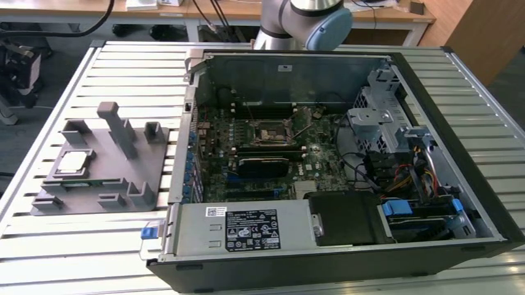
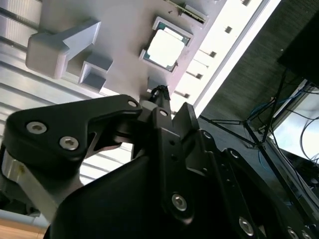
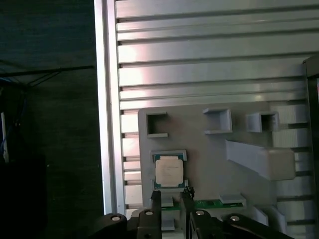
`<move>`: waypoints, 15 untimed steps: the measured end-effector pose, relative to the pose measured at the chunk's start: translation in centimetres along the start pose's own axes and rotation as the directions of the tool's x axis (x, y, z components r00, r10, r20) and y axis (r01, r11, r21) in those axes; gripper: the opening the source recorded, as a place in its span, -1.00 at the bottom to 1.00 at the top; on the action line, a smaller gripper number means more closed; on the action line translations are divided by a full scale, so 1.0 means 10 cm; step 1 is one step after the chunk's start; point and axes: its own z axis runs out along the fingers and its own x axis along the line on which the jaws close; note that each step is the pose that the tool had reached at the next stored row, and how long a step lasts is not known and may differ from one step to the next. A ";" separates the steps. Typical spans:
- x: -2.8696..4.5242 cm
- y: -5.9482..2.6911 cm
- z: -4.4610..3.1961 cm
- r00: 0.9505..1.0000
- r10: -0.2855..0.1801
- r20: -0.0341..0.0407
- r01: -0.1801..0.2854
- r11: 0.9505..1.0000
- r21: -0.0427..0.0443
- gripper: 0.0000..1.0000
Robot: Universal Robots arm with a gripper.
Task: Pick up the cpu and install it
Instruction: 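Pick up the cpu and move it towards the insertion slot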
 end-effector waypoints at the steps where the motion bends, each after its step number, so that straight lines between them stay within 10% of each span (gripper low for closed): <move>1: 0.000 -0.001 0.014 1.000 -0.001 -0.001 0.001 1.000 0.000 -0.42; 15: -0.006 -0.016 0.209 1.000 -0.019 -0.003 0.019 1.000 0.001 0.51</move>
